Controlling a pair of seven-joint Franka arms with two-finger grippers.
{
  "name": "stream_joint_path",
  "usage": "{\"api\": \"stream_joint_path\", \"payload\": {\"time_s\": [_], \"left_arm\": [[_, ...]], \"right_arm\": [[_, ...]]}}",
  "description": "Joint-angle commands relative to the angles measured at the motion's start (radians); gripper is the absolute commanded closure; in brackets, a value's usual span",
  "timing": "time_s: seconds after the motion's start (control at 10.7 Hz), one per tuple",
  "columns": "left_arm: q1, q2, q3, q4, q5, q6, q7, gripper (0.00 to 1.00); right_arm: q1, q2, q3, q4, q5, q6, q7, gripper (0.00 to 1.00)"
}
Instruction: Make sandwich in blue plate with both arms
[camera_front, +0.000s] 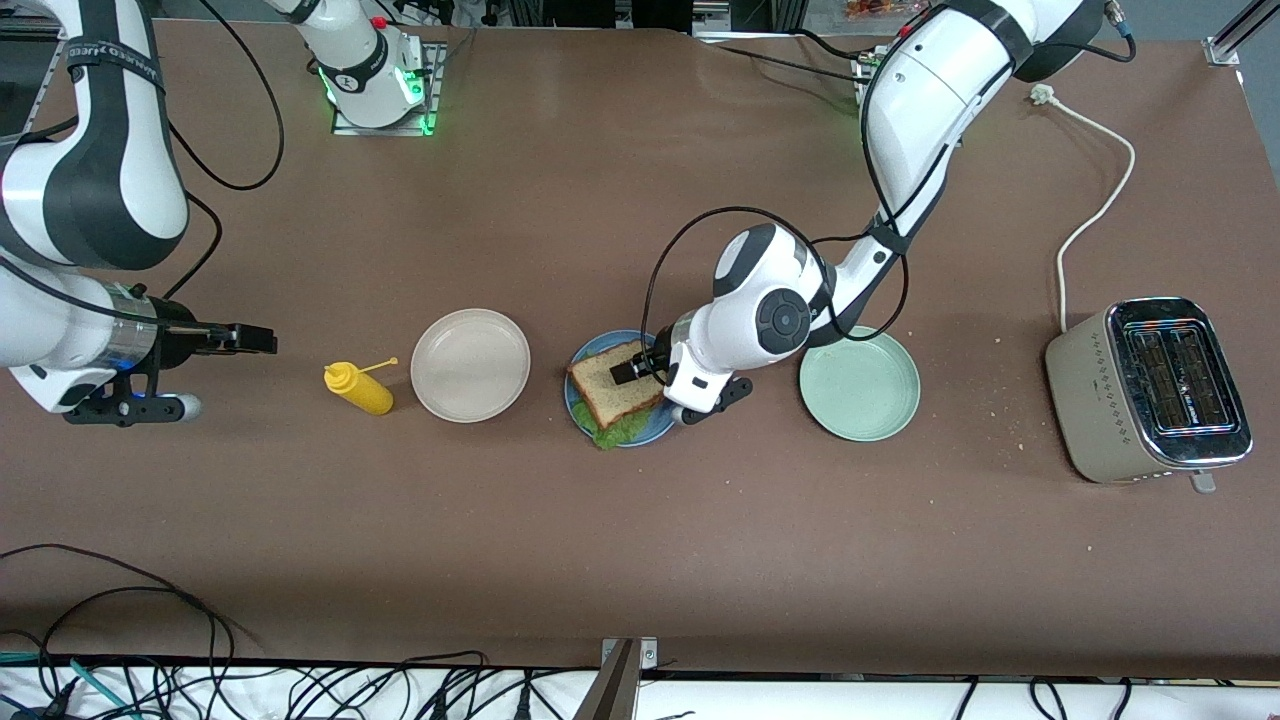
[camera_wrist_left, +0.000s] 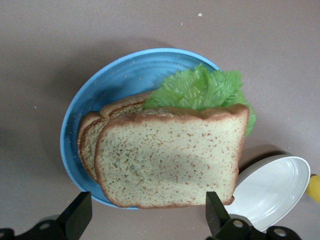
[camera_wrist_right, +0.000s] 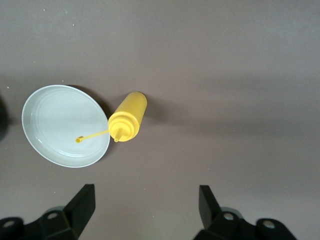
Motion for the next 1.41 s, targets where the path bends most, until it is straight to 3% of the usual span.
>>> {"api": "stream_joint_path", "payload": {"time_s": [0.0,0.38,0.66,0.84,1.03,1.13,1.31], "left_arm": [[0.052,-0.075,-0.002,0.014,-0.018,-0.136,0.01,0.0],[0.191,-0.302,0.012,0.016,-0.009,-0.451,0.021,0.0],[0.295,-0.441,0.007,0.019,0.193,-0.6,0.035,0.0],[0.363,-0.494,0.01,0.02,0.322,-0.711,0.169,0.0],[0.44,-0.517,0.009,0.046,0.408,-0.794,0.368,0.0],[0.482,-0.52,0.006,0.048,0.408,-0.803,0.457,0.0],[0.53,-0.541,0.006,0.048,0.404,-0.812,0.541,0.0]], "right_arm": [[0.006,-0.021,-0.002,0.073,-0.03,-0.043,0.053,0.0],[0.007,-0.016,0.004,0.114,-0.051,-0.032,0.069,0.0],[0.005,-0.018,0.002,0.133,-0.064,-0.015,0.071,0.0],[0.019,-0.019,-0.002,0.134,-0.059,-0.015,0.057,0.0],[0.026,-0.097,-0.01,0.049,-0.067,0.058,0.071,0.0],[0.026,-0.107,-0.015,0.044,-0.062,0.071,0.071,0.0],[0.028,-0.192,-0.016,-0.071,-0.071,0.098,0.072,0.0]]}}
